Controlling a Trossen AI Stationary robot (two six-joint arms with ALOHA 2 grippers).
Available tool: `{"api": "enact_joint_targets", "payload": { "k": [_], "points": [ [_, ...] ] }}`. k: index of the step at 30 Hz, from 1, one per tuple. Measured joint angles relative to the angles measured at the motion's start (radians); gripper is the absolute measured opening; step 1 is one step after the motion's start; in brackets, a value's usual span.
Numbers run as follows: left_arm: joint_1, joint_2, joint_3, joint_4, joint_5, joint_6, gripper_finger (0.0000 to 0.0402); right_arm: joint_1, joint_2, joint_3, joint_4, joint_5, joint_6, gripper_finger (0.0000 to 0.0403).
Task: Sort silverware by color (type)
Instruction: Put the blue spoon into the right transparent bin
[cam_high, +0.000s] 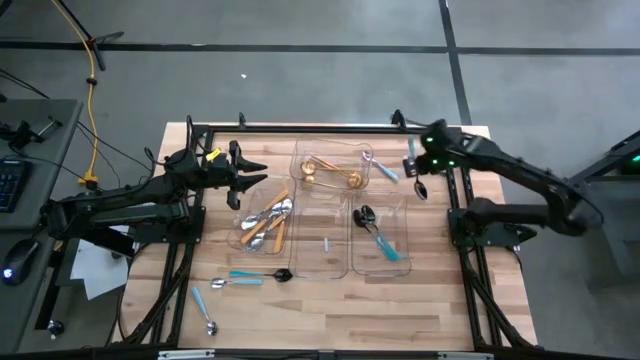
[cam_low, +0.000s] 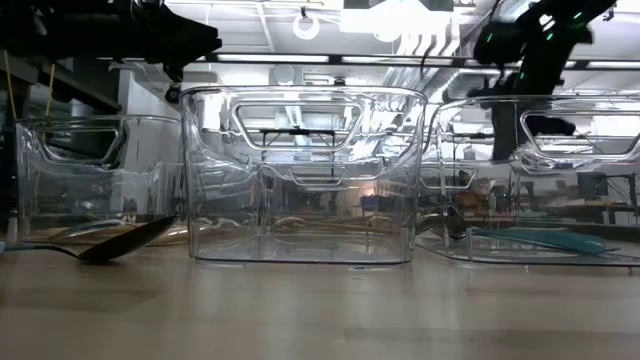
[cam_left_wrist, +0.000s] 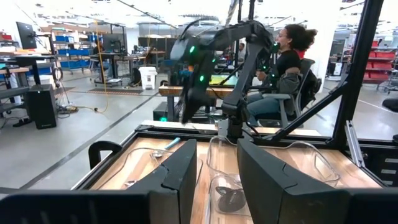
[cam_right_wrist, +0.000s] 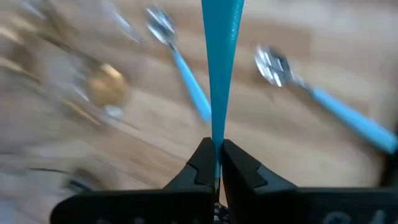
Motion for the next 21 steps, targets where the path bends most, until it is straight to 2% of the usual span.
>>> {"api": "enact_joint_targets", "payload": {
  "k": [5, 10, 16, 19, 21],
  "points": [
    [0.000, 0.000, 0.000, 0.000, 0.000, 0.000, 0.0104, 0.047, -0.164, -0.014, 0.192, -0.005, -0.024, 0.0001],
    [0.000, 0.000, 0.000, 0.001, 0.000, 0.000, 0.0104, 0.149, -0.205, -0.116, 0.490, -0.006, -0.028, 0.0000],
    [0.000, 0.000, 0.000, 0.001, -0.001, 0.000, 0.0104, 0.307, -0.119, -0.297, 1.027, -0.016, -0.010, 0.0000],
    [0.000, 0.000, 0.000, 0.001, -0.001, 0.000, 0.0104, 0.384, -0.042, -0.326, 1.272, -0.016, -0.038, 0.0000],
    [0.000, 0.000, 0.000, 0.004, -0.001, 0.001, 0.0104, 0.433, 0.012, -0.311, 1.374, -0.016, -0.087, 0.0000]
  ]
}}
